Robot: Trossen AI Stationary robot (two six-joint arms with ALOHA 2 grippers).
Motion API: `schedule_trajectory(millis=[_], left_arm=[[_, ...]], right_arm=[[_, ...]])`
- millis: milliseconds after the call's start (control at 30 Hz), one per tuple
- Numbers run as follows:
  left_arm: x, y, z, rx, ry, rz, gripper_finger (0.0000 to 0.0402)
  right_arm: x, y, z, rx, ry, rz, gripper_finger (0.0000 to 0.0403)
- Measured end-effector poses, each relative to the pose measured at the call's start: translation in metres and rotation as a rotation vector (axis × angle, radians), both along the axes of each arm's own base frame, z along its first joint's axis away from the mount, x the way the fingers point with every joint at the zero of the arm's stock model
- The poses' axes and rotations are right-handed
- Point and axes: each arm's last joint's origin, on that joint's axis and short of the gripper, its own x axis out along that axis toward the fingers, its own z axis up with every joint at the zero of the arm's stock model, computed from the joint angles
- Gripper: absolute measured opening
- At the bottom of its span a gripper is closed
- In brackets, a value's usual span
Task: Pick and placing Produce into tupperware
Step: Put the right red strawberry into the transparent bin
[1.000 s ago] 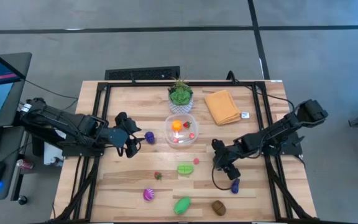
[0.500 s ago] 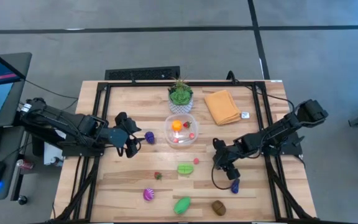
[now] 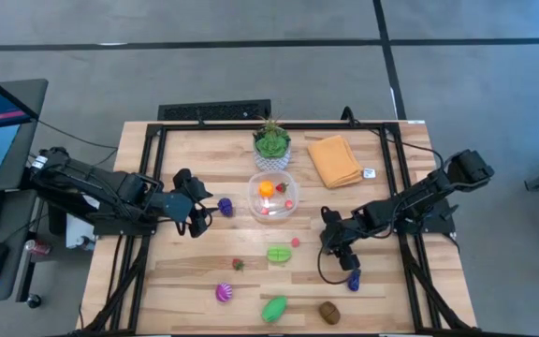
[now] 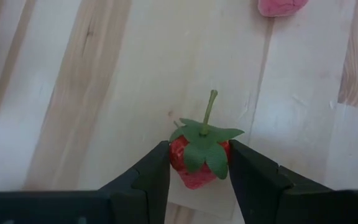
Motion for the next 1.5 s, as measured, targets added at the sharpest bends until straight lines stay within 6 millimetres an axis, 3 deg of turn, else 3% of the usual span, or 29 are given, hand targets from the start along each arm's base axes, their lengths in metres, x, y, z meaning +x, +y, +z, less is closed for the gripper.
schedule_trajectory(millis=[367,1033,1500], left_arm=[[0.0,0.0,0.0,0.005,0.001,-0.005,0.0199],[0.003,-0.001,0.003,0.018,-0.032,-0.024,0.0199],[0.003,0.0,0.003,0.031,-0.037,-0.015,0.0199]], right_arm=[[0.0,-0.01,0.015,0.05,-0.044,-0.107,0.0172],[-0.004,-0.07,0.083,0.117,-0.438,-0.368,0.0178],[0.025,-0.1,0.088,0.118,-0.673,-0.47,0.0179]])
